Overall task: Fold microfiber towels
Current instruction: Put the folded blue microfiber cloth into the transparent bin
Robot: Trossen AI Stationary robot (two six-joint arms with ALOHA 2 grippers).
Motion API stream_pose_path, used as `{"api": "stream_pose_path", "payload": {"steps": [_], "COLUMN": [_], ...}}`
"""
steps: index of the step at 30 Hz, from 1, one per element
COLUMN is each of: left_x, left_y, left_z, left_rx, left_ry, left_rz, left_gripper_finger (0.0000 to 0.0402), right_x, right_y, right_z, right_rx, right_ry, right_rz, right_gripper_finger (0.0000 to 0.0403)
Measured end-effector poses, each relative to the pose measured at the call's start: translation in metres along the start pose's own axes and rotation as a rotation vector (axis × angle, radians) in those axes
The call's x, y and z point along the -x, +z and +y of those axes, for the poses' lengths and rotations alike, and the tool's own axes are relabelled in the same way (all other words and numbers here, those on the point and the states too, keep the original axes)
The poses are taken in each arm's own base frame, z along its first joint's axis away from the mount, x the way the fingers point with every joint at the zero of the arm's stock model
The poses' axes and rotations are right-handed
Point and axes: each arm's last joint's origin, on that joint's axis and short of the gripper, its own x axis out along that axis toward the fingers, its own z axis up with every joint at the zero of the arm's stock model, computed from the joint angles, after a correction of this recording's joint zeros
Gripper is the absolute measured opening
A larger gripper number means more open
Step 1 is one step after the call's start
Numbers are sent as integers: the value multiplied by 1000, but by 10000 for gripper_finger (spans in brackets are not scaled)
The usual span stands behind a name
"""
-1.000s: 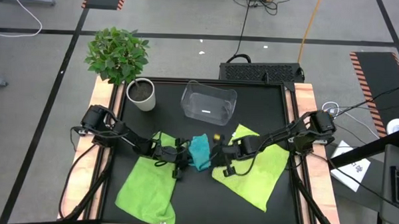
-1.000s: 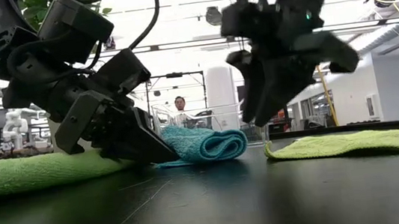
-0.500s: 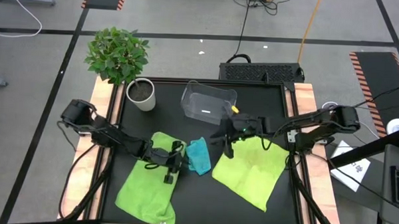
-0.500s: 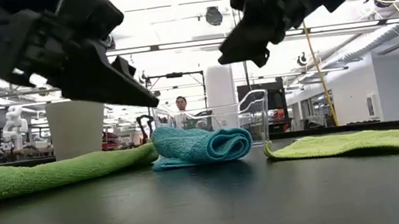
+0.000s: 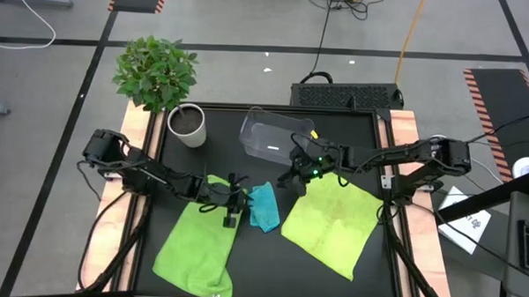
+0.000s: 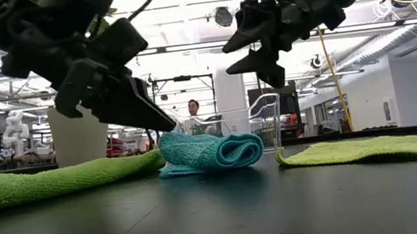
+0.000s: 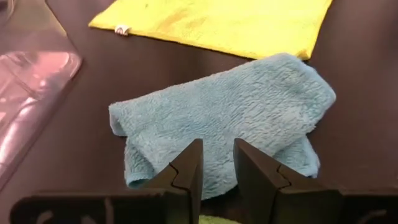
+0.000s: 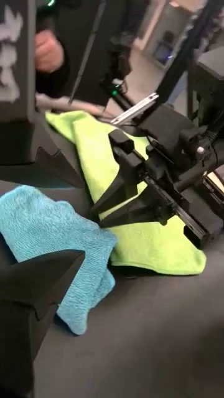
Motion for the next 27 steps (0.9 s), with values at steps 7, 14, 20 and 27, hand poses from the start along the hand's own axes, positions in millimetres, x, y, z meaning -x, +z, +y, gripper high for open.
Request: {"api": "stream_pose_path", "payload": {"steps": [7,14,20,27], "left_x": [-20,-35,-36,-37], "left_y": [-14,-28,-28,-29], "left_z": [3,8,10,14], "left_rx": [-5,11,5,8], "left_ry": [-47,-34,-40,-28], "left_rz": [12,35,29,36], "left_gripper_finger": [93,93,93,93], "right_x": [-5,-29,-42,-52], "right_y": [-5,-23,-32,-40], "right_z": [-1,-15,-30,-37], "right_rx": [-126,-272,-441,-552], "right_ry": [-6,-61,-96,-102], "right_rz": [25,110,160,187], "right_gripper_finger": [162,162,162,162]}}
